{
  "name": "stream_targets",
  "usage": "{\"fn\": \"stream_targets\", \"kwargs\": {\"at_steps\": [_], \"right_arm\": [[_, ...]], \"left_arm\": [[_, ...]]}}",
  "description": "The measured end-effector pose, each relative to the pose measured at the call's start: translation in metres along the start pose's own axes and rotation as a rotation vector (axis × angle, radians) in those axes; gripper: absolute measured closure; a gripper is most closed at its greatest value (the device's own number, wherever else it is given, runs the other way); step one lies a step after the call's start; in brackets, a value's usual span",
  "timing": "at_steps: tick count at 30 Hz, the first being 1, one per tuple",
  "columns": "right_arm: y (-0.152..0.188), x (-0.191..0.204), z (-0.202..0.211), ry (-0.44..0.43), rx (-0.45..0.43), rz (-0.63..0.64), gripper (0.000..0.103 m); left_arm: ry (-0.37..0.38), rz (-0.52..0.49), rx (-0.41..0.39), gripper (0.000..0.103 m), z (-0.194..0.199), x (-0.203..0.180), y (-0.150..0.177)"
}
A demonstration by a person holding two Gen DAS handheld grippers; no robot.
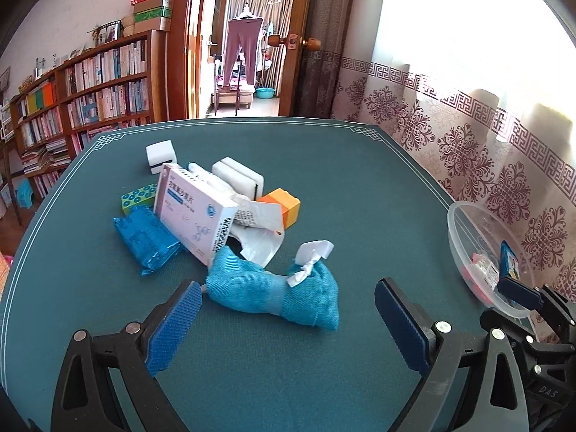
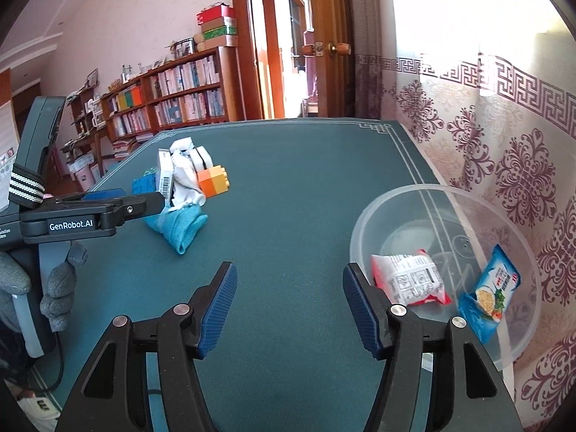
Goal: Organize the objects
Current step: 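Open both grippers and withdraw them from the bowl toward the teal cloth, then grasp the teal cloth with the right gripper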
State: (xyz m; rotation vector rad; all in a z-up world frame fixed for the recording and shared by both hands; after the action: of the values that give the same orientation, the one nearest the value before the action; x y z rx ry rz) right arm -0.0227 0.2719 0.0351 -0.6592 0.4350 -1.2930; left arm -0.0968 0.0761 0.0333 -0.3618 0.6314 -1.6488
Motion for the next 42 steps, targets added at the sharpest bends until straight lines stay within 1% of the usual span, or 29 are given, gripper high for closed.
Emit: {"fn": "stream_targets", "kwargs": {"at_steps": [10,14,19,27,33,36,42], "right_arm": [[-0.033,0.053,-0.032,-0.110,0.029,0.110,0.038],[-0.049,0.075,-0.046,-0.179,0.048,0.146,0.038],[-0.065,0.102,-0.068,-0.225,0.076,0.206,0.038],[-0.083,0.135,-0.106,-0.238,0.116,0.324,0.038],[-0.086,0.141,-0.136,-0.261,0.193,0.384,0.038],[-0.081,0.139,-0.142,-0.259,0.215,0.406,0.038],[-0.074,0.139,-0.140,-0.247,0.220,0.413,0.038]], "left_arm": [[-0.065,0.100,0.006,0.004,0.003,0.059,0.013],[-0.119,0.141,0.000,0.004,0.003,0.083,0.017],[-0.127,0.183,0.003,0.004,0.004,0.104,0.020],[-0.129,0.216,0.013,0.004,0.003,0.123,0.024],[-0.129,0.225,0.024,0.004,0.000,0.127,0.025],[-0.129,0.229,0.028,0.004,-0.001,0.128,0.025],[-0.136,0.226,0.038,0.004,-0.003,0.128,0.027]]}}
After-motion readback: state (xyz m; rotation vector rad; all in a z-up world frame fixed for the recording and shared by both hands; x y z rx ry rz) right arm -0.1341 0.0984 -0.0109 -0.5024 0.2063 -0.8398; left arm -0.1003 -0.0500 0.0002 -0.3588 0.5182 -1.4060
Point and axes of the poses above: each gripper's, at about its wrist camera, not at the fingertips, and z roughly against the way its jaws point, x to its left, y to its underside, the point moved 5 cm from there along -z, roughly the way its jaws point, and after that the axes turned 12 degrees about x, right-handed, at the moved point
